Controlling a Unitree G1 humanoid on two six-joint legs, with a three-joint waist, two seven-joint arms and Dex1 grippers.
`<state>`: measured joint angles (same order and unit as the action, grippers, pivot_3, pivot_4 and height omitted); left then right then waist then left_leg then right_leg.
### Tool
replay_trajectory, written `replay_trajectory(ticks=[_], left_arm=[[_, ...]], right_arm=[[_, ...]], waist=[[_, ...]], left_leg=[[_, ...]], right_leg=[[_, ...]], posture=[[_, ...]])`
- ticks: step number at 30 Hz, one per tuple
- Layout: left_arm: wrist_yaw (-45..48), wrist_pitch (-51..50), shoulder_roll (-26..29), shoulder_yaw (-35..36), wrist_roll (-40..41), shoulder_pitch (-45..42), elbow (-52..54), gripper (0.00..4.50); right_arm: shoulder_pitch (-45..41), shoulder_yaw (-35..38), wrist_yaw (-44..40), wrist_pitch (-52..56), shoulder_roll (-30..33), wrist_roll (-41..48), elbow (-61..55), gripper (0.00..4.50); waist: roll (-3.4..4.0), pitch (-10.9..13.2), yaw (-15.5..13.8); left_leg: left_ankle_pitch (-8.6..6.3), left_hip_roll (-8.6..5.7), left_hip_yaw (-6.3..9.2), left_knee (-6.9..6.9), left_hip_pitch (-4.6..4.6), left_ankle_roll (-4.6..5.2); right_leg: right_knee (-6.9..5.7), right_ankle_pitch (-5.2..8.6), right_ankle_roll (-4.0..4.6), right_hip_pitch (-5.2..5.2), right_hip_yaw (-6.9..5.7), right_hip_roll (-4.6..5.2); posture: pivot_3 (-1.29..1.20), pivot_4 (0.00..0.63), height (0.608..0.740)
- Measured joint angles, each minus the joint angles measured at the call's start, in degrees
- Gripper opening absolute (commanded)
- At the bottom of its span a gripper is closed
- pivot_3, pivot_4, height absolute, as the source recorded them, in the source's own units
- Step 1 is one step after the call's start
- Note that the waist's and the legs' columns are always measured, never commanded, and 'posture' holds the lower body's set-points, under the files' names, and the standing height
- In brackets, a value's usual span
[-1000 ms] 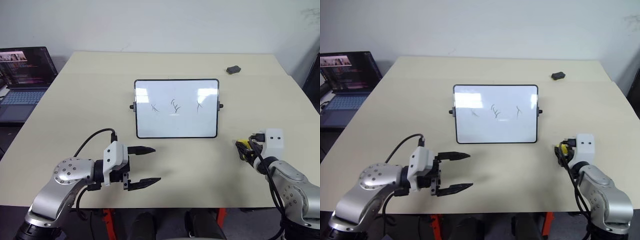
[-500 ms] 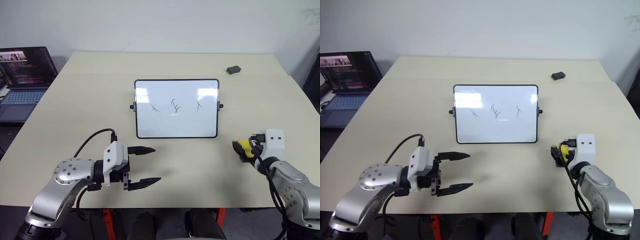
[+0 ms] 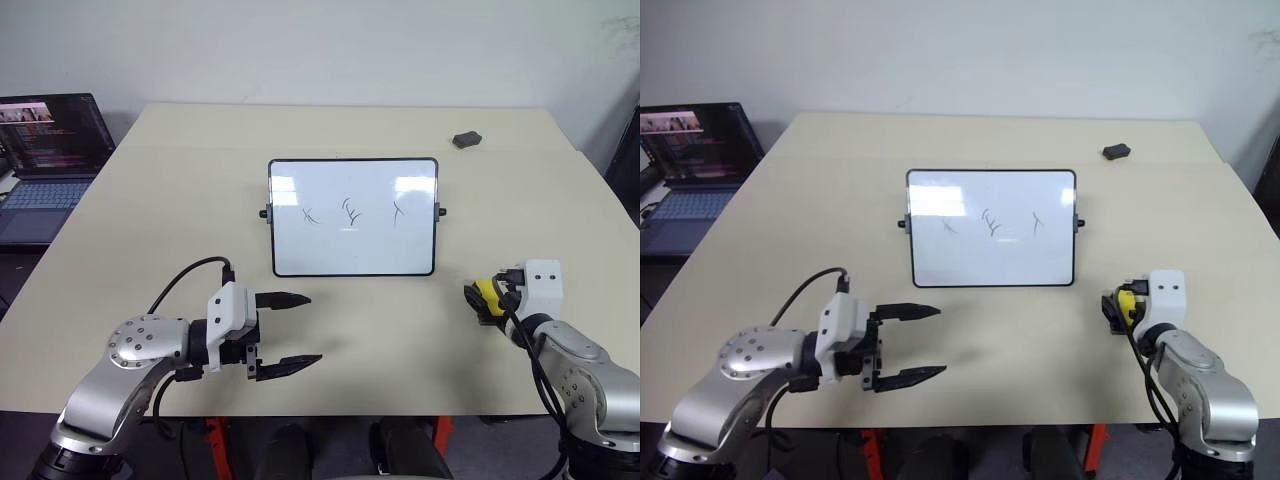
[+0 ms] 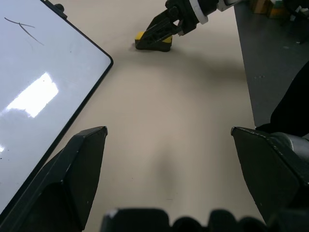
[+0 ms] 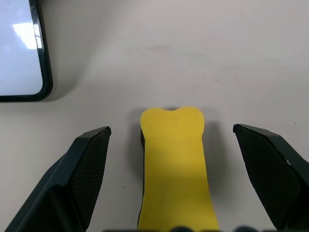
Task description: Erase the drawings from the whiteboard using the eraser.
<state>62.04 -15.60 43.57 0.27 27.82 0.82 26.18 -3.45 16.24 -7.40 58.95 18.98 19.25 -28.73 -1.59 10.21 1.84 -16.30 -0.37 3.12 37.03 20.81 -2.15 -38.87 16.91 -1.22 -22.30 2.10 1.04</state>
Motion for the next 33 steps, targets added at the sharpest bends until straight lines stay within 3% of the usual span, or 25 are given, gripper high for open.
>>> replay_trajectory(ticks=[3, 9, 11, 19, 27, 33], left_arm=[[0.0, 0.0, 0.0, 0.0, 0.0, 0.3, 0.0, 4.5], [0.0, 0.0, 0.0, 0.0, 0.0, 0.7, 0.0, 4.5], [0.0, 0.0, 0.0, 0.0, 0.0, 0.9, 0.0, 4.5], [-1.0, -0.2, 0.0, 0.3, 0.0, 0.9, 0.0, 4.5], [-6.3, -2.8, -2.5, 3.0, 1.3, 1.1, -0.2, 4.5], [-8.0, -5.9, -2.4, 3.2, 2.1, -0.5, 0.3, 4.5]], right_arm=[[-0.2, 0.0, 0.0, -0.7, 0.0, -0.1, 1.2, 3.86], [-0.4, 0.0, -0.1, -1.0, -0.1, -0.1, 2.3, 1.74], [-0.4, 0.0, -0.1, -1.1, -0.1, -0.1, 2.3, 1.3], [-0.5, 0.1, -0.7, -3.8, -0.8, -0.1, 2.2, 1.3], [-9.2, -8.0, -5.3, -21.5, 1.9, -3.9, -1.7, 1.29], [-17.7, -13.9, -6.8, -32.4, 0.8, -9.2, 11.1, 1.29]], waist=[[0.0, 0.0, 0.0], [0.0, 0.0, 0.0], [0.0, 0.0, 0.0], [0.01, 0.0, 0.0], [0.09, 0.1, 0.1], [0.08, 0.1, 0.0]], left_leg=[[0.0, 0.0, 0.0, 0.0, 0.0, 0.0], [0.0, 0.0, 0.0, 0.0, 0.0, 0.0], [0.0, 0.0, 0.01, 0.0, 0.0, 0.0], [0.0, 0.0, 0.01, 0.0, 0.0, 0.0], [0.0, 0.02, 0.06, 0.0, 0.01, 0.0], [0.0, -0.03, 0.02, 0.03, 0.01, 0.0]], right_leg=[[0.0, 0.0, 0.0, 0.0, 0.0, 0.0], [0.0, 0.0, 0.0, 0.0, 0.0, 0.0], [0.0, 0.0, 0.0, 0.0, 0.0, 0.0], [0.0, 0.0, 0.0, 0.0, 0.0, 0.0], [-0.01, -0.02, -0.03, -0.01, -0.05, -0.02], [-0.01, -0.05, -0.03, -0.02, -0.02, 0.02]], posture=[[0.0, 0.15, 0.74], [0.0, 0.15, 0.74], [0.0, 0.15, 0.74], [0.0, 0.15, 0.74], [0.0, 0.15, 0.74], [0.0, 0.15, 0.74]])
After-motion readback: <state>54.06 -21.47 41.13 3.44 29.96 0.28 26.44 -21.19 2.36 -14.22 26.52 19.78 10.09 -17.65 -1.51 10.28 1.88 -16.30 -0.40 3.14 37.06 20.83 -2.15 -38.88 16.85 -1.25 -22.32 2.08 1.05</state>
